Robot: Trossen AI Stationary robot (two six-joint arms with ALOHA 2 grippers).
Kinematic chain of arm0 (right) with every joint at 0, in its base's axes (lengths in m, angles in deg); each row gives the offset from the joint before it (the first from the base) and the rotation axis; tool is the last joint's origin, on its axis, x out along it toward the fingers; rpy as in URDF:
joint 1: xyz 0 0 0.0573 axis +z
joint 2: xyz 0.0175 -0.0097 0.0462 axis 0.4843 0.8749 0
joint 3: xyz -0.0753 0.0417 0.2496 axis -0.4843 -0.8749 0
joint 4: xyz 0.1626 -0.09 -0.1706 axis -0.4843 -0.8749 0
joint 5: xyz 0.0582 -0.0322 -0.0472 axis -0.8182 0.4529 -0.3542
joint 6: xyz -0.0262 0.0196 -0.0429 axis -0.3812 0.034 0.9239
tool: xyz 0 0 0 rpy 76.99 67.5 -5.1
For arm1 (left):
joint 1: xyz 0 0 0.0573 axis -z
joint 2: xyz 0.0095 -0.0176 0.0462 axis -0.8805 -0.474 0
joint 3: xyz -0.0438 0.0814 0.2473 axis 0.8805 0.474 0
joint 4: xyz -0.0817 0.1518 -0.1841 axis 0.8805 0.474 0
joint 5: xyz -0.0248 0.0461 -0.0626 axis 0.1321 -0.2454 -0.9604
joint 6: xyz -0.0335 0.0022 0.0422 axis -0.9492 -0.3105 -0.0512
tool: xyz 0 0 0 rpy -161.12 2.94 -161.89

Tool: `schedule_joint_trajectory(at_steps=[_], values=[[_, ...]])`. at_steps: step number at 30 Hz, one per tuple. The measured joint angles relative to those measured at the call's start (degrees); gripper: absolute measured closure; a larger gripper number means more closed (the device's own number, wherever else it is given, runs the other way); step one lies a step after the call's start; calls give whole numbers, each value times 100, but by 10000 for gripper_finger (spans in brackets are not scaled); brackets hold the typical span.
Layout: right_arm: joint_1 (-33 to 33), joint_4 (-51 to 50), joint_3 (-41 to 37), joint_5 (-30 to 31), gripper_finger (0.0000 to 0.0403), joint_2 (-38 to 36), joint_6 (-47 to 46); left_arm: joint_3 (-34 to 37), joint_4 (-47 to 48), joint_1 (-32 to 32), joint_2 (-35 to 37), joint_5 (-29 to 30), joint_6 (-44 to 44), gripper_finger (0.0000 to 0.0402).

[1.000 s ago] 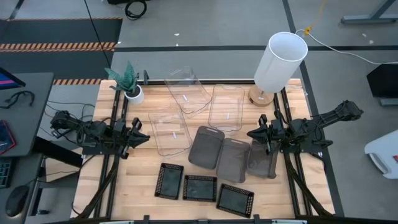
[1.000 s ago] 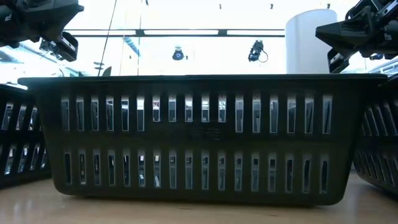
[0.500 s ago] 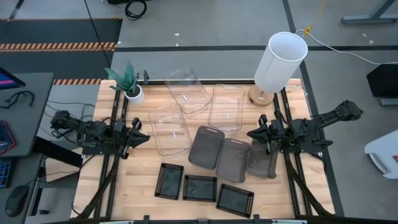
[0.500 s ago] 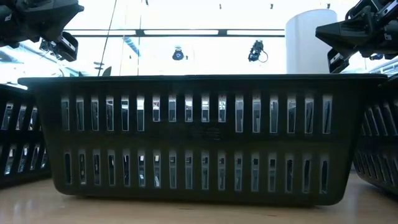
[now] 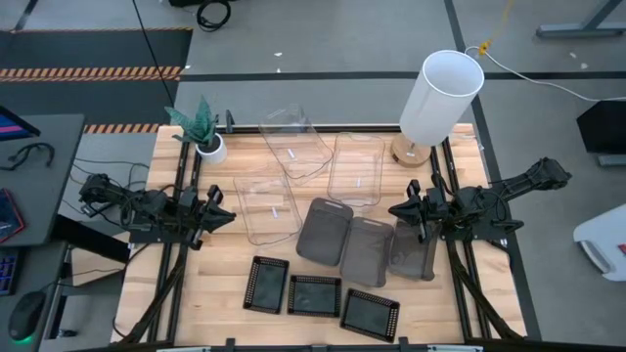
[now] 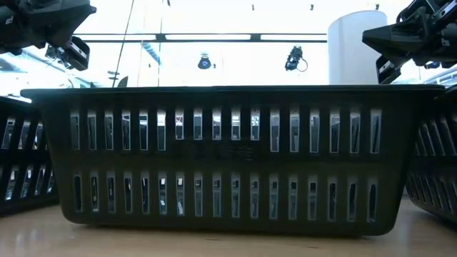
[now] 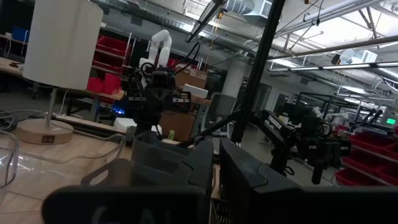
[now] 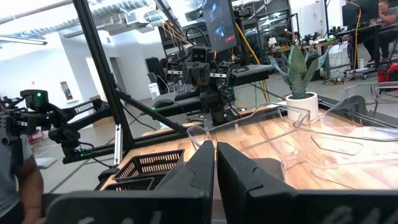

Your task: Stack baskets by color

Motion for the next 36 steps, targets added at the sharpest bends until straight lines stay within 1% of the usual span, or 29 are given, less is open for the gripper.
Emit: schedule_joint_trajectory(at_steps=[8, 16, 25, 36], values=[[2, 1, 1, 0, 380, -2, 0, 0, 0, 0, 0, 0, 0, 373], [0, 0, 0, 0, 380, -1, 0, 0, -1, 0, -1, 0, -1, 366], [0, 0, 1, 0, 380, 0, 0, 0, -2, 0, -2, 0, 0, 376], [0, 1, -1, 0, 380, 0, 0, 0, -1, 0, -1, 0, 0, 366]])
